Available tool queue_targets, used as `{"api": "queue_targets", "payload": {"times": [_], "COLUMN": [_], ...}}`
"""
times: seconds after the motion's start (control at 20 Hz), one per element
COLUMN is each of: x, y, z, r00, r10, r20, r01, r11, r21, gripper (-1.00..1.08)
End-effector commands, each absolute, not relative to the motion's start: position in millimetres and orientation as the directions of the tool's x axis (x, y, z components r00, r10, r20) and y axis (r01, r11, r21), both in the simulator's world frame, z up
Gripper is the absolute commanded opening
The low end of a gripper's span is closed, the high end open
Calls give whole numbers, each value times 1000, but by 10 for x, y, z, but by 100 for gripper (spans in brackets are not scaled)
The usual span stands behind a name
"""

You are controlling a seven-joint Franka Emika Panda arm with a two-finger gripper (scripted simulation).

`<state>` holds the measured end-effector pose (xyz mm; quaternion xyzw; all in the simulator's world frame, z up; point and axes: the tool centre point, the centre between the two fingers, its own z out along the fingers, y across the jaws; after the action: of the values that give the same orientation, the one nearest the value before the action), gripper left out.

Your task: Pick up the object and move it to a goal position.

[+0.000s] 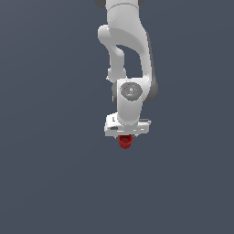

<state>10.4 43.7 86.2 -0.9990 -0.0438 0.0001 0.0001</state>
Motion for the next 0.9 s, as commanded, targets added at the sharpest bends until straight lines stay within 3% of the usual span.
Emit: {"api": "queue_targets", "payload": {"times": [0.0,0.45,0.5,0.85], "x": [97,107,107,107], "y": [437,438,438,438], "z": [735,473,473,473], "r00": [996,996,996,996], "r10": [88,88,88,88], "r20": [-1,0,0,0], "r01": [88,88,88,88], "r11": [-996,-996,-996,-996], "r21": [0,0,0,0], "gripper": [100,100,-100,-100]}}
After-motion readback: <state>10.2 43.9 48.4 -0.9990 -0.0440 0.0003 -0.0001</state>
